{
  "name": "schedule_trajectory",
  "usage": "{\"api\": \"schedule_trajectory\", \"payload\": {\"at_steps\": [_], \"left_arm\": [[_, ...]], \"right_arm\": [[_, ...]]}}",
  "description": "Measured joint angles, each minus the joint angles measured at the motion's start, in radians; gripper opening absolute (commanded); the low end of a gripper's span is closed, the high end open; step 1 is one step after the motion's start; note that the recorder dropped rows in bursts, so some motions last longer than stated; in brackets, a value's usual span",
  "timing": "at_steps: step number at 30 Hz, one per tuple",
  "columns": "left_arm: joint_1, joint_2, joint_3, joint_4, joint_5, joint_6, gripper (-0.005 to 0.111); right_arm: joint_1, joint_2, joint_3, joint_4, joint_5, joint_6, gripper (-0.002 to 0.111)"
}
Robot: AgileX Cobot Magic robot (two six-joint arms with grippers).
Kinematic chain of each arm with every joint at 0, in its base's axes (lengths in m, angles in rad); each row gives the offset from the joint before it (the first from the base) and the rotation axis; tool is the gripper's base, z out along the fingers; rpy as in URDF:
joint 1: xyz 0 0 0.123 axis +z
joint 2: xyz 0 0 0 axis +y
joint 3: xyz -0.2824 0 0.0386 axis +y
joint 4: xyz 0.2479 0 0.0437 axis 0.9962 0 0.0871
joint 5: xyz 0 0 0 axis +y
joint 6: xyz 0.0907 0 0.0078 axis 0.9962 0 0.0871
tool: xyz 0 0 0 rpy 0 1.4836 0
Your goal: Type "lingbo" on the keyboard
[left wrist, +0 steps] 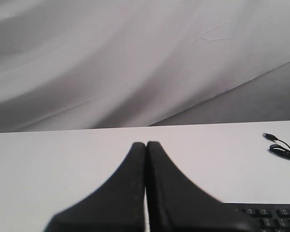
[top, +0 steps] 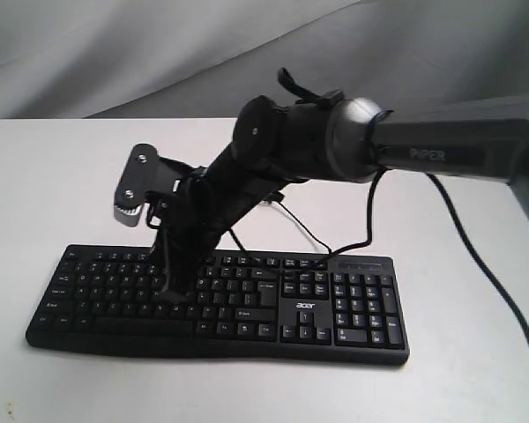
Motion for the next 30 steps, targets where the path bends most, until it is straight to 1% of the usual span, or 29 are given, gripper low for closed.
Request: {"api": "schedule_trajectory", "payload": {"at_steps": [3, 7, 15, 30], "left_arm": [[0.000, 0.000, 0.000, 0.000, 0.000, 0.000, 0.001], [0.000, 0.000, 0.000, 0.000, 0.000, 0.000, 0.001], [0.000, 0.000, 0.000, 0.000, 0.000, 0.000, 0.001], [0.000, 0.000, 0.000, 0.000, 0.000, 0.000, 0.001]], "right_arm": [[-0.033, -0.023, 0.073, 0.015, -0.038, -0.013, 0.000], [-0.046, -0.027, 0.128, 0.082, -0.078, -0.066, 0.000], [-0.055, -0.018, 0.132, 0.118, -0.085, -0.084, 0.000], [-0.064, -0.005, 0.134, 0.108, -0.046, -0.084, 0.000]]}}
